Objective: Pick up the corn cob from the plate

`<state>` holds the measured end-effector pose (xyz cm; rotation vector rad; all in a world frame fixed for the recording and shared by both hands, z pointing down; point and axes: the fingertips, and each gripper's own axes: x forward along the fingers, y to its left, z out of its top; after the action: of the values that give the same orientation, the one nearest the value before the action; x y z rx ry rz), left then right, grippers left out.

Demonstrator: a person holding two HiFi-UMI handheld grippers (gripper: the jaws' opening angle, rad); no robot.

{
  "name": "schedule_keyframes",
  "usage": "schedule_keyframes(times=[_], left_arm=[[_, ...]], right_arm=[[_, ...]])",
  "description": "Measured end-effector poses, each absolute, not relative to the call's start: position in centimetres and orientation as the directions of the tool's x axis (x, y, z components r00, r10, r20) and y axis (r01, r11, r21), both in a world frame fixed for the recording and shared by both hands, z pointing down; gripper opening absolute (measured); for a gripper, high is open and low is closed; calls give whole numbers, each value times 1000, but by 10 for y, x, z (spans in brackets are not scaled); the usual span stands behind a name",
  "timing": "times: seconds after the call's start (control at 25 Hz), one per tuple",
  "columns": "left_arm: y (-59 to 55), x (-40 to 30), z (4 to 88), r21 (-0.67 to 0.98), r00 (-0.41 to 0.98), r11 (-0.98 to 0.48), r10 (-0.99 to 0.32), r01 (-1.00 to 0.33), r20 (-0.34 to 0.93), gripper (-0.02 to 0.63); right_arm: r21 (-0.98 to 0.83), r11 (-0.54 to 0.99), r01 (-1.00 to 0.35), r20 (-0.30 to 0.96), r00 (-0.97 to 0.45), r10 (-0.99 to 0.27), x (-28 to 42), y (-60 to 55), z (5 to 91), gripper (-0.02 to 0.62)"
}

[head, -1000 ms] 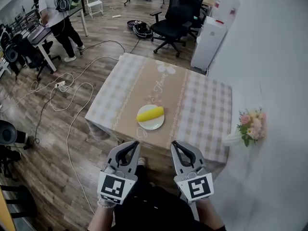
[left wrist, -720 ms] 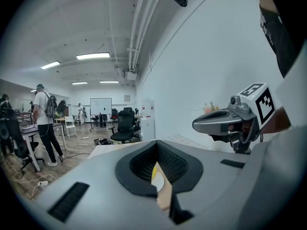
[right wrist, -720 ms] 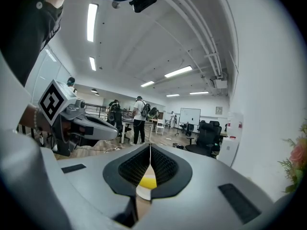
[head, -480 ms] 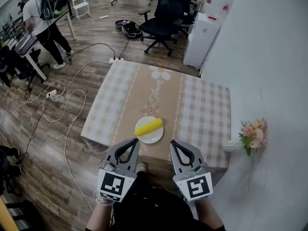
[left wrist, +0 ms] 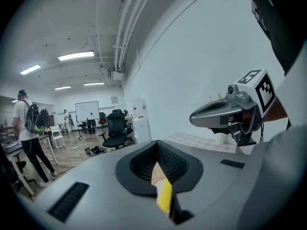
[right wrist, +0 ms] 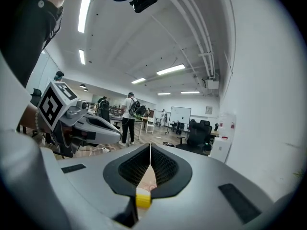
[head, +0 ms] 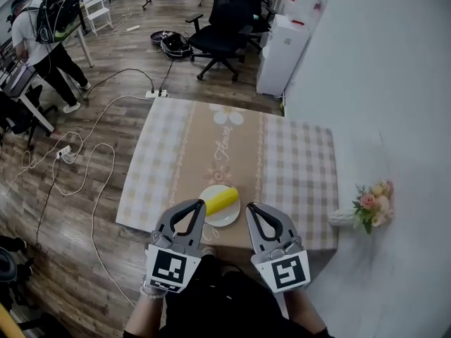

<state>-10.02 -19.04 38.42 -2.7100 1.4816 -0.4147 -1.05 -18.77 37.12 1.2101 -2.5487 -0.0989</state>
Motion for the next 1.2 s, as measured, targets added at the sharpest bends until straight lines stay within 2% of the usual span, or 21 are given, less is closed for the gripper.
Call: schedule_keyframes(times=[0.16, 0.72, 0.84, 1.2], left_arm=[[-209, -107, 389, -188, 546, -581, -812, -792, 205, 12], [-242, -104, 403, -51, 594, -615, -777, -787, 207, 12], [-248, -104, 400, -20, 584, -599, -787, -801, 199, 12], [-260, -99, 402, -58, 525, -550, -820, -833, 228, 12]], right_arm=[[203, 623, -755, 256, -574, -778, -16, -204, 373, 41], [191, 597, -779, 307, -530, -790, -5, -229, 385, 41], [184, 605, -775, 310, -539, -784, -1, -236, 383, 41], [169, 674, -719, 323, -606, -727, 4, -250, 384, 41]])
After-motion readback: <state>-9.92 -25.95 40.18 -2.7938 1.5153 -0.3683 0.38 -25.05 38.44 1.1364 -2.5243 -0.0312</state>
